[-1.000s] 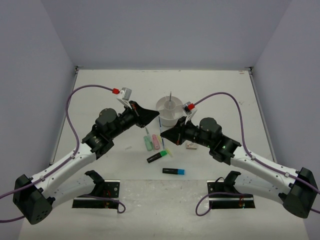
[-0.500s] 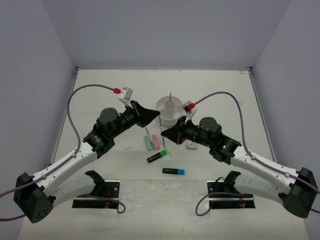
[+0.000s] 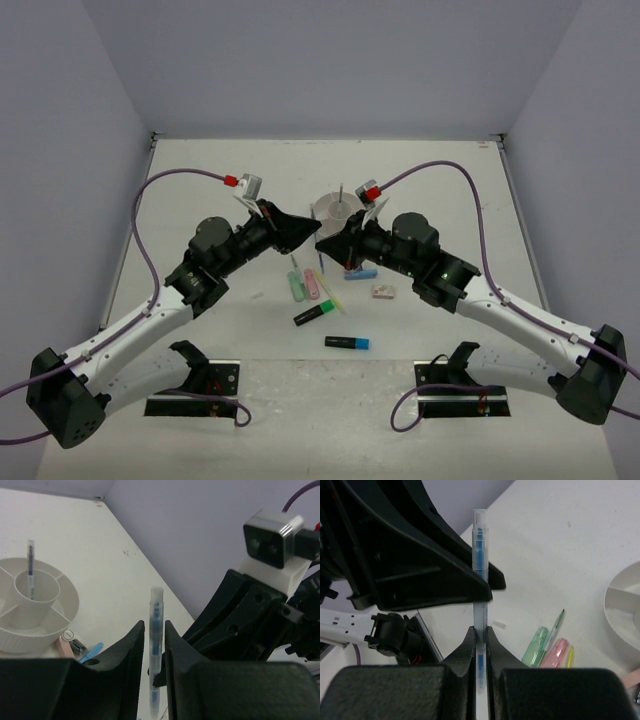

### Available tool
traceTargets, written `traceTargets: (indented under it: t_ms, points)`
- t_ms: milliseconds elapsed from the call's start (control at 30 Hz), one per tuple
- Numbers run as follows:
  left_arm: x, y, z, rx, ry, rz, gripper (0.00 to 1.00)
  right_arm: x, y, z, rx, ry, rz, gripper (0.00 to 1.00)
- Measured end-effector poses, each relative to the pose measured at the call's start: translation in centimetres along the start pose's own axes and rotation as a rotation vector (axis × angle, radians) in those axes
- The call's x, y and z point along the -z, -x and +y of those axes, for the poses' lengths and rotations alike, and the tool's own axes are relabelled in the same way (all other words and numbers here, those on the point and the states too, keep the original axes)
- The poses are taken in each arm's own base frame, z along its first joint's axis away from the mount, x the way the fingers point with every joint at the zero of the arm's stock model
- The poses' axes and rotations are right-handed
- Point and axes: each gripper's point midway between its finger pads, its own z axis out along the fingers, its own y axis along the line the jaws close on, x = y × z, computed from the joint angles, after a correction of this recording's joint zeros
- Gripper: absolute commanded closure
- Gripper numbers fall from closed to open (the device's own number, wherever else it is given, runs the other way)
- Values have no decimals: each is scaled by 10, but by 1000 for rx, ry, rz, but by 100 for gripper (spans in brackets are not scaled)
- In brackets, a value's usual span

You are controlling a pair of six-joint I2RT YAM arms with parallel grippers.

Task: Sort the stationery into containers
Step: Close the pen cap on the pen.

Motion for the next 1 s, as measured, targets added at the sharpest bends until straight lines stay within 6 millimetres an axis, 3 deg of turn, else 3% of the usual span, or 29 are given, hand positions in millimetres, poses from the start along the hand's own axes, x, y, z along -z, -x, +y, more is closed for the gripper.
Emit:
traceTargets:
  t_ms: [133, 200, 300, 367, 433, 500, 567, 667, 733, 800, 867, 1000]
  points:
    - [2, -13, 0, -1, -3, 55, 83, -1, 14, 6, 42, 36, -44, 100]
    - [3, -14, 0, -7, -4, 62, 97, -2, 13, 6, 54, 45, -41, 100]
    - [4, -15, -2, -21, -8, 75, 100, -3, 12, 6, 65, 55, -33, 100]
    - [4, -14, -3, -35, -15, 80, 100, -3, 12, 6, 73, 63, -35, 95]
    - [5, -14, -5, -52, -27, 84, 100, -3, 12, 8, 82, 77, -37, 77]
    - [7, -15, -10, -78, -57, 95, 100, -3, 11, 12, 93, 106, -32, 75]
    - [10, -16, -20, -109, -113, 107, 100, -3, 9, 20, 110, 156, -24, 78]
    - [16, -14, -39, -151, -209, 109, 100, -4, 5, 31, 121, 225, -5, 98]
    - [20, -14, -47, -175, -254, 111, 92, -4, 3, 38, 127, 261, 1, 100]
    - [21, -13, -50, -192, -273, 109, 67, -3, 4, 42, 132, 288, 0, 100]
    - [22, -12, -50, -204, -274, 105, 51, -2, 4, 45, 137, 305, 0, 100]
    - [23, -9, -47, -238, -249, 94, 51, 2, 2, 50, 151, 333, -1, 100]
